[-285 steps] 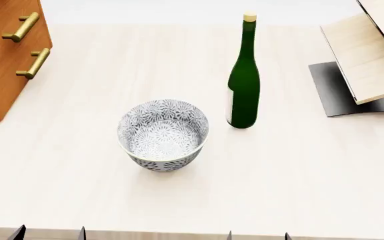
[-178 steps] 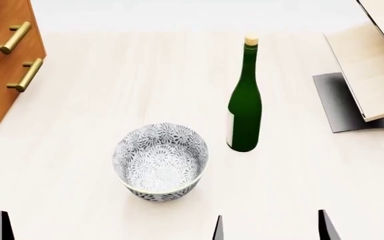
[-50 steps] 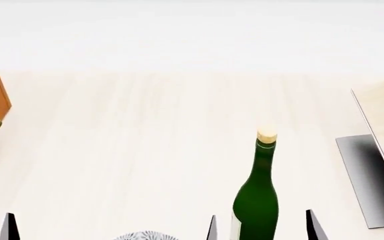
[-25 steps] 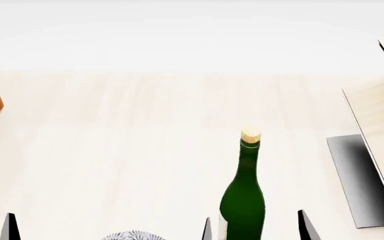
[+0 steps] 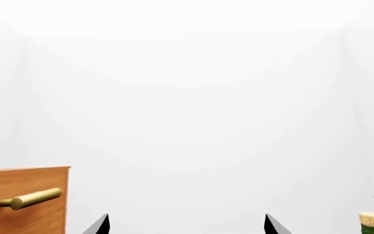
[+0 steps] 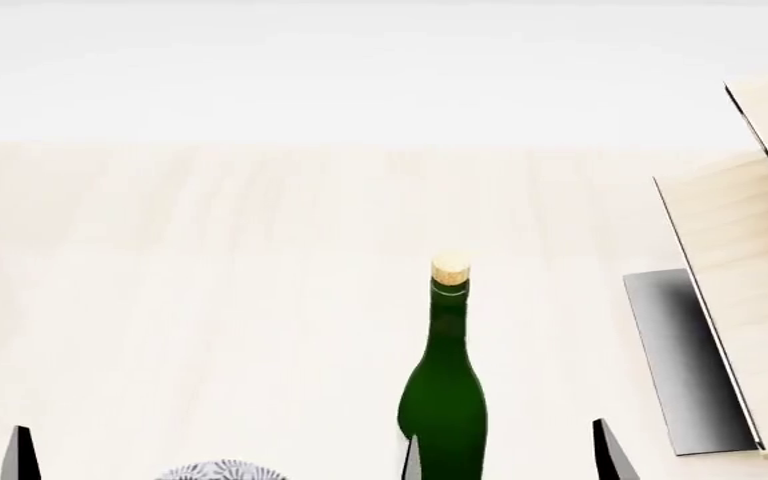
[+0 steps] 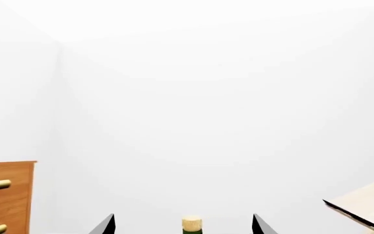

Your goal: Put the wine bottle on the wine rack.

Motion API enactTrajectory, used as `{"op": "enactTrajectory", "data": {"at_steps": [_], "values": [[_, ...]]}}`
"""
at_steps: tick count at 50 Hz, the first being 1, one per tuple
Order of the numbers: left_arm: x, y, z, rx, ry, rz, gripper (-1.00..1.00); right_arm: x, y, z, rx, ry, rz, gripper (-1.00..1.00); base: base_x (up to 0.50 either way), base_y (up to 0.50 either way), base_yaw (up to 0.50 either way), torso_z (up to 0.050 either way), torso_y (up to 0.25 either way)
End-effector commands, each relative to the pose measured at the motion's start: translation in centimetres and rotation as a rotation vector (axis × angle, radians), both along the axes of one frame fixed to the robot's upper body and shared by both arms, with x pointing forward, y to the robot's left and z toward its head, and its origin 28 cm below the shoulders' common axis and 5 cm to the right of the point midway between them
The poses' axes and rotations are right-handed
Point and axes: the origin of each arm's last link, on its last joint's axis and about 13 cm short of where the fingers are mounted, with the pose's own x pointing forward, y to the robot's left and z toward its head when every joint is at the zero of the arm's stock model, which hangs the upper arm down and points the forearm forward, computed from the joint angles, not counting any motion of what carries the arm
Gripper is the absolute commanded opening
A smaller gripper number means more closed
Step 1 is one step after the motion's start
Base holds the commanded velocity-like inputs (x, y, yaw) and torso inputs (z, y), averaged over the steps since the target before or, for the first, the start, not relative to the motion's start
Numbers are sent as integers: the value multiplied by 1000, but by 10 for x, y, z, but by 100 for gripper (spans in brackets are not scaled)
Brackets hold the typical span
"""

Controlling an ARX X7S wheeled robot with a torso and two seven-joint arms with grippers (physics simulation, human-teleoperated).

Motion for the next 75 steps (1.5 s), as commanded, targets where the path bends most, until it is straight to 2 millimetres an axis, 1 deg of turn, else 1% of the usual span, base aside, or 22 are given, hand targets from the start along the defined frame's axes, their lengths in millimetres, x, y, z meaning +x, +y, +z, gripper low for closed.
{"op": "enactTrajectory", "data": {"at_steps": [1, 75], "values": [[0, 0, 0, 2, -1, -1, 100, 1, 0, 0, -2, 1, -1, 100, 0, -98, 0, 0, 0], [0, 0, 0, 0, -1, -4, 100, 0, 1, -2, -4, 3, 13, 100, 0, -117, 0, 0, 0]]}}
